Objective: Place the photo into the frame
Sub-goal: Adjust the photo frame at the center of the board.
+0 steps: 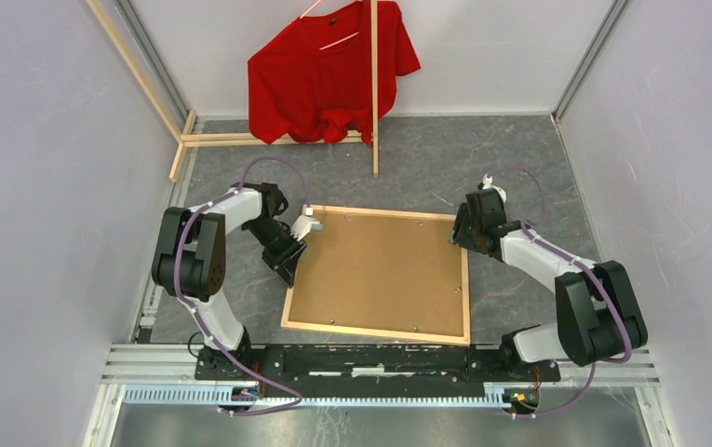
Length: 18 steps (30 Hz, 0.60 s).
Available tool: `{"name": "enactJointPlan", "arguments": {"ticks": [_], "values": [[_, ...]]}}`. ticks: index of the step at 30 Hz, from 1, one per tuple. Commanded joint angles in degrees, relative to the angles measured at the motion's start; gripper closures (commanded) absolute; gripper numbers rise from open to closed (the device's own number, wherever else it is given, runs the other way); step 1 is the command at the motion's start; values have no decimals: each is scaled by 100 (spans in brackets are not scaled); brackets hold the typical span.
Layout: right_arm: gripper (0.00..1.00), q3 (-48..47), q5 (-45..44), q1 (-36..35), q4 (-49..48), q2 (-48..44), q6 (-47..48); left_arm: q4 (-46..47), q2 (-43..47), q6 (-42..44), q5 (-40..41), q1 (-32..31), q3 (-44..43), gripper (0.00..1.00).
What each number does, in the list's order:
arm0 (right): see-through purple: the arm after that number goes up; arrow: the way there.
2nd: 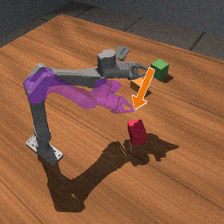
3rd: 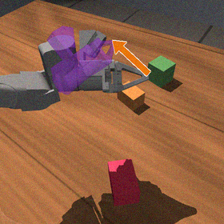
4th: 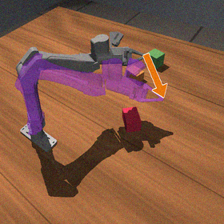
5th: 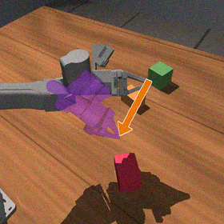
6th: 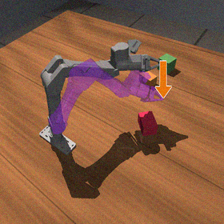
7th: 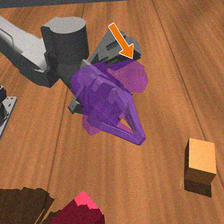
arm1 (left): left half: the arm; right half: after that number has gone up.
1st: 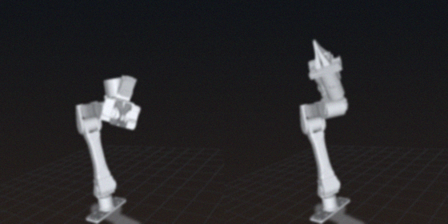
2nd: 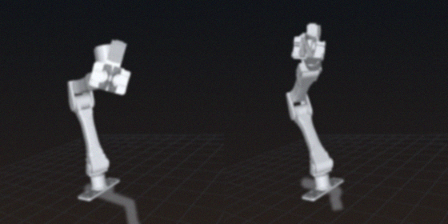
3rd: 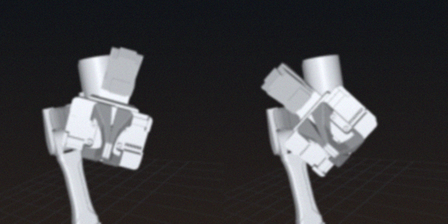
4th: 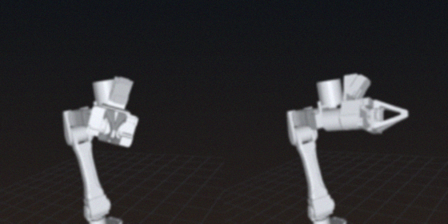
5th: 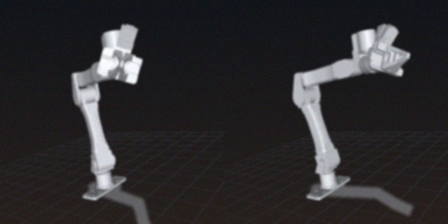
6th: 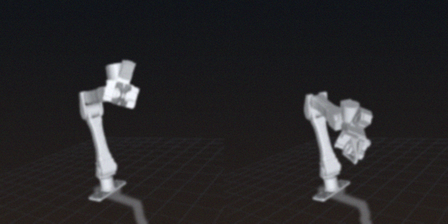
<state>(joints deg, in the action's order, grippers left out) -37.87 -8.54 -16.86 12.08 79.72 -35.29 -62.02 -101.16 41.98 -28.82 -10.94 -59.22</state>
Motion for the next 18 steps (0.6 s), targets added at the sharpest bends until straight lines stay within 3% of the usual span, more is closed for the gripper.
{"name": "enactJointPlan", "arguments": {"ticks": [1, 7, 9, 13, 18], "values": [[42, -618, 341, 146, -22, -167, 228, 97, -113, 185, -679, 224, -716, 62], [23, -702, 684, 30, -302, -968, 632, -320, -446, 525, -944, 905, -1494, 64], [23, -791, 758, -132, -249, -928, 644, -289, -597, 527, -1022, 968, -1543, 65], [29, -872, 966, -834, -677, -663, 436, -133, -913, 481, -1300, 972, -1487, 68], [45, -1055, 1780, -1868, -2142, 310, 9, -195, -1220, 571, -1587, 969, -1480, 76]]}}
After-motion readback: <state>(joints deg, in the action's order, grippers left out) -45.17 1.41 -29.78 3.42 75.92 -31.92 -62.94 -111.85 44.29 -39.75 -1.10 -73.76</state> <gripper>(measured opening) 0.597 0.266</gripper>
